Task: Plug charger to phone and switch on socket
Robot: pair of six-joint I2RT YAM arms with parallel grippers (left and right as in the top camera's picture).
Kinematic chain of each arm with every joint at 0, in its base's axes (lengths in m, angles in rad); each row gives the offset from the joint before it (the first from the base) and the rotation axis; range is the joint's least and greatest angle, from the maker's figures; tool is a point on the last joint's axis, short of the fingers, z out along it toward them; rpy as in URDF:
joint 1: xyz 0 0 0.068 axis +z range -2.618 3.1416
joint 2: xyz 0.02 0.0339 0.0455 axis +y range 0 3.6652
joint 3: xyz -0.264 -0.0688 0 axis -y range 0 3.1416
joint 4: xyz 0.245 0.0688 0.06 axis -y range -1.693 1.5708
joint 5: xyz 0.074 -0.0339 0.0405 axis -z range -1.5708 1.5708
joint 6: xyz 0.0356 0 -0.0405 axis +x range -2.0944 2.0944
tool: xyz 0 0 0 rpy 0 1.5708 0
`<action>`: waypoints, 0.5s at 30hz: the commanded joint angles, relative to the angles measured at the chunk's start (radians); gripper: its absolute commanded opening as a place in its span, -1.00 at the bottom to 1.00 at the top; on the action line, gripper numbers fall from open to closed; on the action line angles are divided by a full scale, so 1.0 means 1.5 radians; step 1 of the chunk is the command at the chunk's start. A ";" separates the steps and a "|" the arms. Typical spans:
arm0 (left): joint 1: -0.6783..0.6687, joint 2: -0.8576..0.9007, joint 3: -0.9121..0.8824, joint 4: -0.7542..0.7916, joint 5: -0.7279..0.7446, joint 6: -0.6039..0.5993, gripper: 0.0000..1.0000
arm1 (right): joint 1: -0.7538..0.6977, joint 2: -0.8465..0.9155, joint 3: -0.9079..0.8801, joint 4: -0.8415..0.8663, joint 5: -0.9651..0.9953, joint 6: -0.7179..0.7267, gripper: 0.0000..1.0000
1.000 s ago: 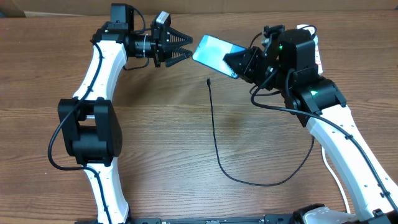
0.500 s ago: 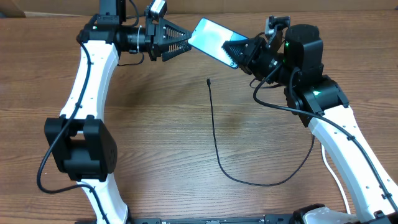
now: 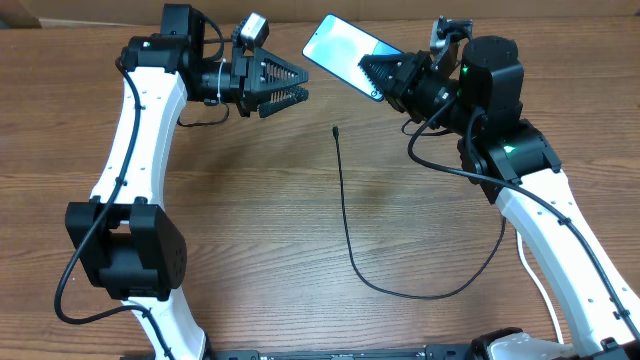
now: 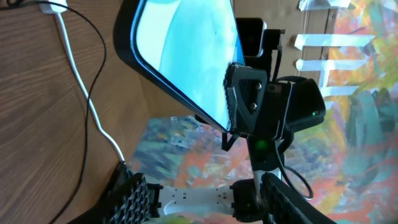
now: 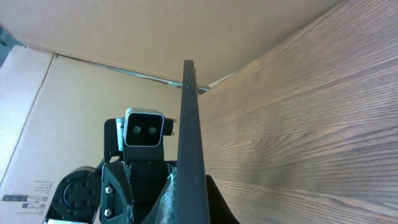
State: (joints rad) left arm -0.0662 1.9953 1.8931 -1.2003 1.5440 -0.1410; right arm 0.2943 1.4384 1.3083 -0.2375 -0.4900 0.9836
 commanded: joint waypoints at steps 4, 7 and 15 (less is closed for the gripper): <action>-0.022 -0.018 0.005 0.007 -0.019 0.030 0.06 | 0.010 0.022 0.015 0.018 0.000 0.069 -0.93; -0.026 -0.018 0.005 0.025 -0.036 0.007 0.06 | 0.028 0.043 0.015 0.036 -0.004 0.080 -0.93; -0.030 -0.018 0.005 0.137 -0.112 -0.139 0.04 | 0.044 0.051 0.015 0.050 0.002 0.099 -0.93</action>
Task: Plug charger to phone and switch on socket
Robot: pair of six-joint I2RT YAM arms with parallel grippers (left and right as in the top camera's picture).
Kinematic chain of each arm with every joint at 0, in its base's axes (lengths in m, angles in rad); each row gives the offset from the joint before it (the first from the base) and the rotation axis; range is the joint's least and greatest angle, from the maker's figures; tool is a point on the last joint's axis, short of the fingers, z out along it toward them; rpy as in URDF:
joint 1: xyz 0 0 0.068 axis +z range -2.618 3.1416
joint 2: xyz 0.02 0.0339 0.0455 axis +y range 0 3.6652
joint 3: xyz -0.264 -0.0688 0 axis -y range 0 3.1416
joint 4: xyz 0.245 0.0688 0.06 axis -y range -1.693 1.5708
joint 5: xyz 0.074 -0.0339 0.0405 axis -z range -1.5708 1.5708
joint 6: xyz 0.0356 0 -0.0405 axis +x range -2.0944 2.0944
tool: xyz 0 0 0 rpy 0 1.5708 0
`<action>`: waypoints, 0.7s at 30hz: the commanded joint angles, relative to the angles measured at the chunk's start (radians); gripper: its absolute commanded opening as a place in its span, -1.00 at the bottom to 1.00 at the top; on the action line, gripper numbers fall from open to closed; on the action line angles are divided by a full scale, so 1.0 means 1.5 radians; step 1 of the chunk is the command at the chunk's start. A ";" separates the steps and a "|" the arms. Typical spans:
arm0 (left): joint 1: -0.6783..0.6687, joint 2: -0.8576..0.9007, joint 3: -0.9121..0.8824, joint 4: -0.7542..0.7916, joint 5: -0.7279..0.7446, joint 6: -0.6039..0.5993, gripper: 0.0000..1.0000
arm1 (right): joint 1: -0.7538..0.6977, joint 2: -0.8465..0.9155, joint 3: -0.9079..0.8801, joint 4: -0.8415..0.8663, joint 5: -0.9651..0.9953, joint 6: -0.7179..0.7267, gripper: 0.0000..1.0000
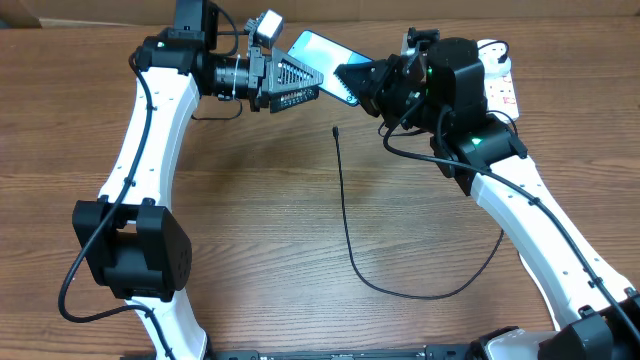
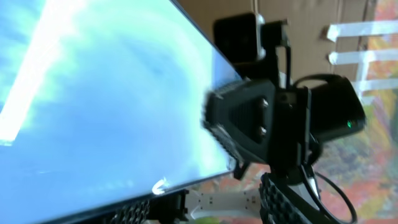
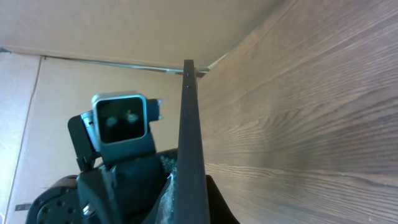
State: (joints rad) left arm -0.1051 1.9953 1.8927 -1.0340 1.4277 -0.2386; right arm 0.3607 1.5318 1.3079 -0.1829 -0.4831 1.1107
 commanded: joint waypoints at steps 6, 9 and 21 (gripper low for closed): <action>-0.021 -0.018 0.005 0.128 -0.072 -0.194 0.01 | -0.001 -0.010 0.015 0.012 0.003 0.026 -0.93; -0.034 -0.018 0.005 0.171 -0.090 -0.238 0.00 | 0.001 -0.010 0.015 0.012 0.002 0.028 -0.93; -0.052 -0.018 0.005 0.337 -0.146 -0.417 -0.01 | 0.020 -0.010 0.015 0.009 0.001 0.033 -0.93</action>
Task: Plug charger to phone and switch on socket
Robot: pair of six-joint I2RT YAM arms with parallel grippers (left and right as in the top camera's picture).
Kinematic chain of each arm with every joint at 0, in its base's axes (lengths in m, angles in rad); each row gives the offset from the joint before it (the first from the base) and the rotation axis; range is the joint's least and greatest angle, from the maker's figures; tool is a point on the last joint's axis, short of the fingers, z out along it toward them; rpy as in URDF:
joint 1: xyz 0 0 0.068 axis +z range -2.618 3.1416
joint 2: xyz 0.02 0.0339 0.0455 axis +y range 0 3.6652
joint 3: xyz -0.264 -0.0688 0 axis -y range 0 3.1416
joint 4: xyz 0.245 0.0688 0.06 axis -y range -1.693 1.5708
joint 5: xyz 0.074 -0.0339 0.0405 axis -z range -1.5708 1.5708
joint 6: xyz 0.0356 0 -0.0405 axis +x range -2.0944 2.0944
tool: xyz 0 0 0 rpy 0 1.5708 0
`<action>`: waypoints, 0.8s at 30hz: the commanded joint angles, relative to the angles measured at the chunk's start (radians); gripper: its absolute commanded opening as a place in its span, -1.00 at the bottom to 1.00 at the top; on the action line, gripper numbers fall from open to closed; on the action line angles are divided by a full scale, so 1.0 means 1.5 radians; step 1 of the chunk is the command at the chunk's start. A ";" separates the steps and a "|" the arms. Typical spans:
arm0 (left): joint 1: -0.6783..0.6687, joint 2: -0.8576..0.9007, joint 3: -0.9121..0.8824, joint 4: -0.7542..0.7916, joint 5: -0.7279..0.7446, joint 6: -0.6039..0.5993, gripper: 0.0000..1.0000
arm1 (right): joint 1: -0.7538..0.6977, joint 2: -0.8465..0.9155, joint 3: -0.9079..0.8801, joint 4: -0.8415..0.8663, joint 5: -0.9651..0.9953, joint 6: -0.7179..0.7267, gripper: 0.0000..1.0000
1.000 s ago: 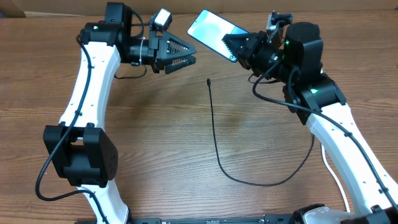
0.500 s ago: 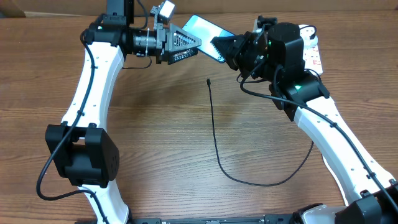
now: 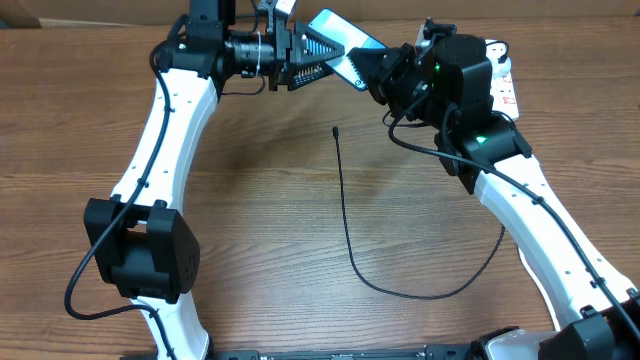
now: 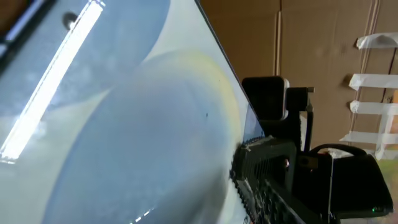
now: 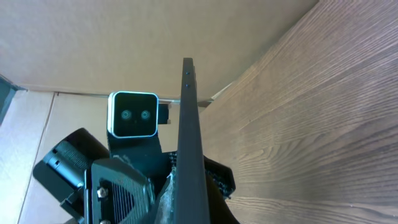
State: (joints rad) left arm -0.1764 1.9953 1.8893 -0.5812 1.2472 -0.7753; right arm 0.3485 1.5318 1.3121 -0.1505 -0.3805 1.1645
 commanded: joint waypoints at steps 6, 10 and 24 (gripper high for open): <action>-0.005 -0.018 0.008 0.100 -0.085 -0.181 -0.07 | 0.030 -0.010 0.012 -0.012 -0.069 -0.001 -0.93; -0.014 -0.018 0.008 0.129 -0.135 -0.258 -0.16 | 0.030 -0.010 0.012 -0.013 -0.069 0.007 -0.93; -0.063 -0.018 0.008 0.301 -0.209 -0.348 -0.26 | 0.042 0.044 0.012 -0.007 -0.110 0.082 -0.93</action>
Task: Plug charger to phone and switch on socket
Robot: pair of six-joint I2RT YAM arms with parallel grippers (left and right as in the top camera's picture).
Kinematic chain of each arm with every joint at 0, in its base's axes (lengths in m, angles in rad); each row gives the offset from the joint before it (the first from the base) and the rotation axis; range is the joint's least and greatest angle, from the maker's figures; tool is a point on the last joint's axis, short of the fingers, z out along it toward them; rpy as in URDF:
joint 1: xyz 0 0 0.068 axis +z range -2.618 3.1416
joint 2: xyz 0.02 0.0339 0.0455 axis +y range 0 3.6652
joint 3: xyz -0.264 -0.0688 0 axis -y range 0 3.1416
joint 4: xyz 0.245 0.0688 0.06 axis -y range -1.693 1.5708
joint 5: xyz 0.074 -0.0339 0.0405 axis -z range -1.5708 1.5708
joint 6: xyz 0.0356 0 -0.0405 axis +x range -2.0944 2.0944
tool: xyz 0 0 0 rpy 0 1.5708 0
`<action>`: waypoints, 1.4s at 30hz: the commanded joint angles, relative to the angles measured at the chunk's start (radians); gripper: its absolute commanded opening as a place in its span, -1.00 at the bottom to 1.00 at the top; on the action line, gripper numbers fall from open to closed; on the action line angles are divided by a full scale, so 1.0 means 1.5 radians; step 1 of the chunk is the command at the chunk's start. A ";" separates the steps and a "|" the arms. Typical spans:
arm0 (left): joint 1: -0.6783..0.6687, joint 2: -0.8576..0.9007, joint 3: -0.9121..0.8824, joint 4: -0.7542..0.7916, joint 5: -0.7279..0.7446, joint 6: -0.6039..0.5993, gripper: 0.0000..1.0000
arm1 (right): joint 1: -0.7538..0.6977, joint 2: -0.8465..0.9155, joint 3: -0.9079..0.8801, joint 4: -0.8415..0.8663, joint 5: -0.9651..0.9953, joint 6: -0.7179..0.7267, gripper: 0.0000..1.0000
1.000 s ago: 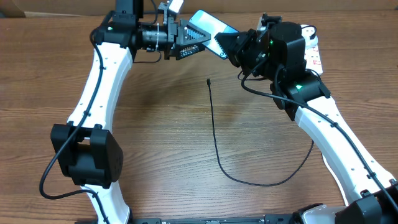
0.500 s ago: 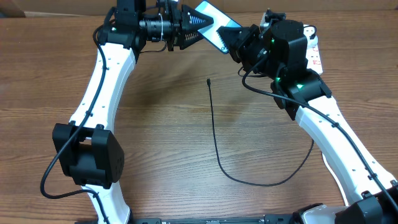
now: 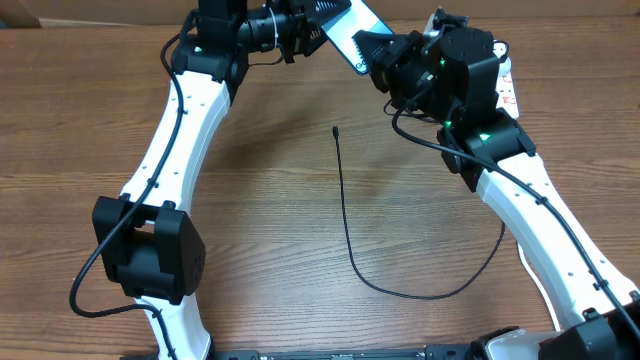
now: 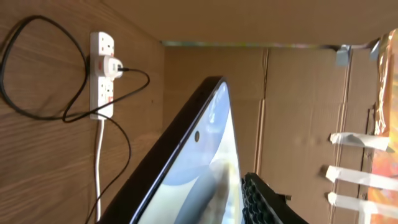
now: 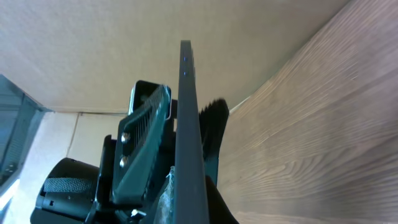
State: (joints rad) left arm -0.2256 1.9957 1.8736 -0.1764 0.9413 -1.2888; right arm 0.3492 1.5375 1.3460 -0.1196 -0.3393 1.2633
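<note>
A phone (image 3: 352,28) with a lit screen is held up off the table at the back; my right gripper (image 3: 368,48) is shut on its lower end. The right wrist view shows the phone (image 5: 186,124) edge-on. My left gripper (image 3: 330,12) is open and straddles the phone's upper end; its fingers (image 5: 146,124) stand close on either side of the edge. In the left wrist view the phone (image 4: 193,162) fills the lower middle, with one finger pad (image 4: 267,199) beside the screen. The black charger cable (image 3: 345,220) lies loose on the table, its plug tip (image 3: 336,130) pointing away.
A white socket strip (image 4: 102,74) with a plug in it lies at the back right of the table, partly hidden behind the right arm (image 3: 506,85). Cardboard walls stand behind the table. The wooden tabletop (image 3: 250,230) carries only the cable in the middle.
Both grippers and the phone have shifted further toward the back edge. My left fingers now reach along both sides of the phone's upper end; the socket strip has come into the left wrist view.
At first my right gripper held the phone up at the back right, with my open left gripper a short way to its left. The two then stood closer at each moment. Now the left fingers straddle the phone. The cable has not moved.
</note>
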 commanded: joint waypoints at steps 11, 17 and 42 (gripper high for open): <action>-0.028 -0.018 0.017 0.052 -0.015 -0.017 -0.24 | 0.042 0.087 -0.011 0.027 -0.226 0.063 -0.93; -0.024 -0.018 0.017 0.056 0.048 -0.005 -0.20 | 0.042 0.117 -0.011 0.080 -0.285 0.060 -0.93; 0.052 -0.018 0.017 0.056 0.179 0.020 -0.39 | 0.096 0.117 -0.011 0.144 -0.268 0.083 -0.93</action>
State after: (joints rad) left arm -0.1177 1.9980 1.8576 -0.1329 1.1896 -1.3067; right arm 0.4084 1.6737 1.3560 0.1242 -0.5770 1.3621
